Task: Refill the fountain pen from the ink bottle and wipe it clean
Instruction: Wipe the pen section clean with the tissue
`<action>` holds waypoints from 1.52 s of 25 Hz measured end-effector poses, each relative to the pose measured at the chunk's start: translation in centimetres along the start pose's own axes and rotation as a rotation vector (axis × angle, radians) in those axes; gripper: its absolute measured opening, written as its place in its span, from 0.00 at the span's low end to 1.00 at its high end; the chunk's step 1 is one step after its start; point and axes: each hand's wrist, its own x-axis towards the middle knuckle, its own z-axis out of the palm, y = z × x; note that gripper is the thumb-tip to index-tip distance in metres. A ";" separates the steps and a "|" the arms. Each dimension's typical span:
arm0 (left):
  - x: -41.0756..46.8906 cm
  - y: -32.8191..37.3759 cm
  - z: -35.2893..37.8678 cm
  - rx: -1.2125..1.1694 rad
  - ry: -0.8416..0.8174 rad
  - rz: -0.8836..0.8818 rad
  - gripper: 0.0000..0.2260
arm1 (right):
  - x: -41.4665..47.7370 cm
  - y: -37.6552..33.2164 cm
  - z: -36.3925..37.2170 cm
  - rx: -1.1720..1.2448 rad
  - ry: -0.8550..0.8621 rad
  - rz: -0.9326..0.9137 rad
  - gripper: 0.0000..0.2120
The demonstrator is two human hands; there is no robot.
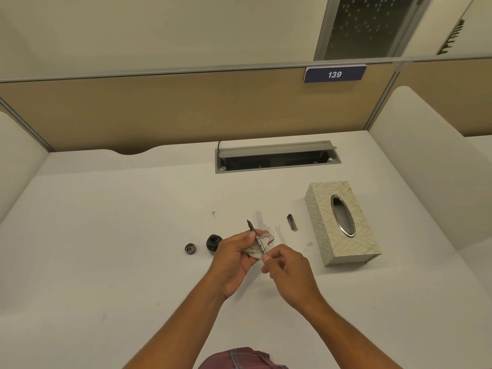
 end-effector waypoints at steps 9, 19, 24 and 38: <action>0.0 -0.3 0.2 -0.041 0.025 -0.005 0.13 | 0.1 0.3 0.0 -0.071 0.086 -0.053 0.04; 0.8 -0.3 -0.6 -0.195 0.101 0.014 0.22 | -0.6 0.1 -0.2 -0.149 0.146 -0.074 0.04; 1.6 -0.6 -1.6 -0.321 0.146 0.020 0.19 | -0.9 0.6 0.3 -0.339 0.158 -0.197 0.10; 1.4 -0.6 -1.3 -0.235 0.120 0.167 0.18 | -1.2 0.5 0.9 -0.352 0.113 -0.325 0.02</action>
